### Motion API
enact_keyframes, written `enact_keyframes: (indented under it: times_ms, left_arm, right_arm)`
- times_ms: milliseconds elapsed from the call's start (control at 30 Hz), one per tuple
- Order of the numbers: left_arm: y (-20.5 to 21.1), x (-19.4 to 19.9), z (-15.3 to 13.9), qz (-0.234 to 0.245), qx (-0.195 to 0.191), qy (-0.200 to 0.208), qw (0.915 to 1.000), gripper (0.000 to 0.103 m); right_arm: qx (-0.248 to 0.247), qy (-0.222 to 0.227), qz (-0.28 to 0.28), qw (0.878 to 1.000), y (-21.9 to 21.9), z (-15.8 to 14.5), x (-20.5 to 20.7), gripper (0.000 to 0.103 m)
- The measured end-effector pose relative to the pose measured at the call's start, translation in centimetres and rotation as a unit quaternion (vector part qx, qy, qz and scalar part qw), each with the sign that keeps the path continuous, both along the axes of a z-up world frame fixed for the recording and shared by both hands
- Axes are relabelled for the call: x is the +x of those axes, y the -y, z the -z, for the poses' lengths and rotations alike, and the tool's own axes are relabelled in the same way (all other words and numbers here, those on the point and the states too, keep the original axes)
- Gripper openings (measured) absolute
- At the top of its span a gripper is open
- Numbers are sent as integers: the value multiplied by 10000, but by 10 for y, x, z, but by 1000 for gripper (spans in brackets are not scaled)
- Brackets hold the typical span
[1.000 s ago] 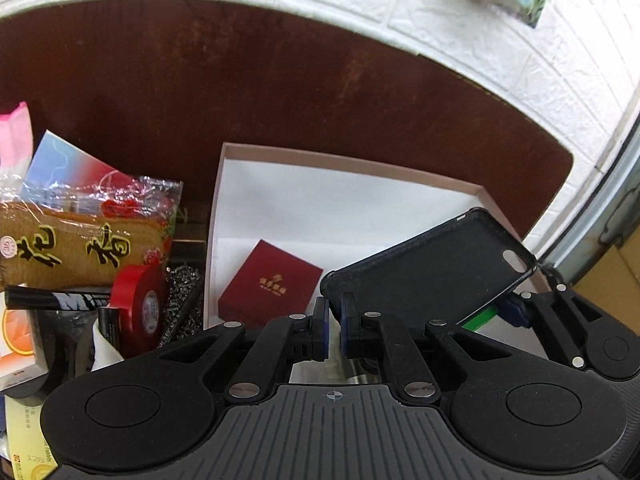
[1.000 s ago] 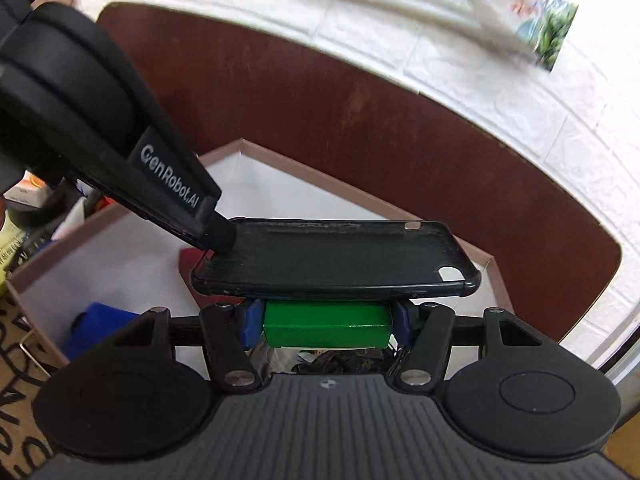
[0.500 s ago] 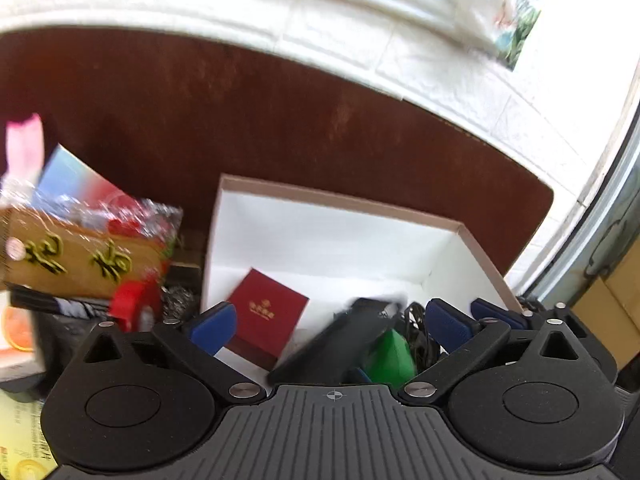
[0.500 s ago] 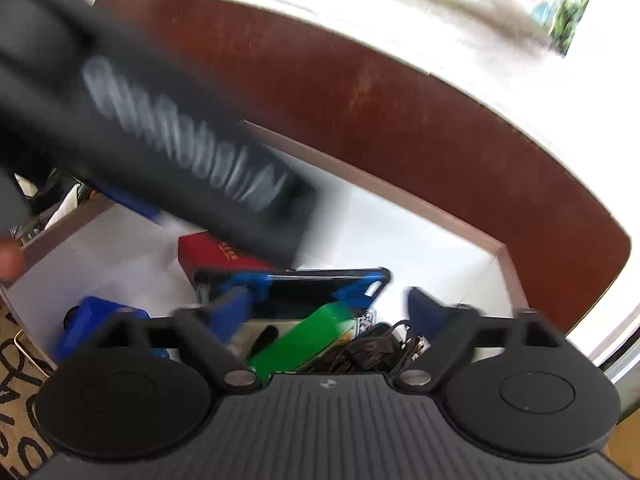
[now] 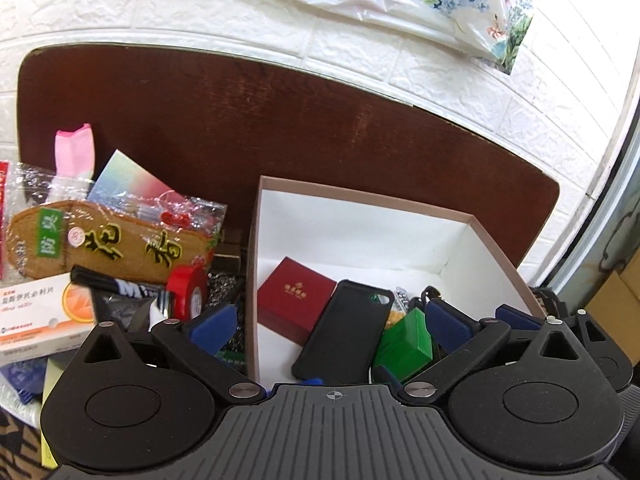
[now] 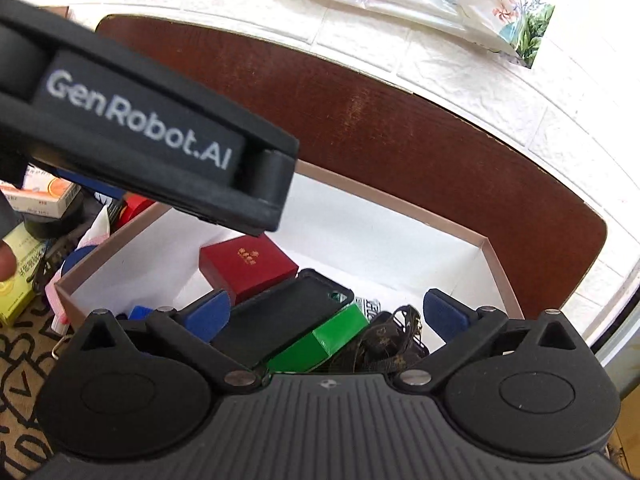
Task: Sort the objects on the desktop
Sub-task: 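Open the left tool over the cardboard box while the right tool releases the green box, then withdraw both tools from the cardboard box back toward the pile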
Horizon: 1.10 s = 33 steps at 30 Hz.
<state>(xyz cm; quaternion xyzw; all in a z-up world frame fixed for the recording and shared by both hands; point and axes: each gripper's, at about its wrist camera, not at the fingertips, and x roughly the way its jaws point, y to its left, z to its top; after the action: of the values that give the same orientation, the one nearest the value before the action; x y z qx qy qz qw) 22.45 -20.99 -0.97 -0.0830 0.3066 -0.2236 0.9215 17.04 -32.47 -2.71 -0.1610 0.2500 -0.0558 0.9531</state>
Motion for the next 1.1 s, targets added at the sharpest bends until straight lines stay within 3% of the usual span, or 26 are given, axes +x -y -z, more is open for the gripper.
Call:
enact_keyframes:
  times_ms: [200,567,800,1100]
  left_arm:
    - [-7,-21,-10,33,93,158,9998,103]
    - [-48,-90,-30,44,235,785,9966,103]
    - [-105,-141,-6,-183,308,865,9956,103]
    - [-160,-171,40,-479,668,510,9953,103]
  right_arm:
    - [54,79,61,9999,2,-10,-7,102]
    - [364,831,-40,9959,-23,-37,-63,103]
    - [892,949,-275,9911,-56,-25,-104,103]
    - [1182,457,-623,9900,-116,21,-137,103]
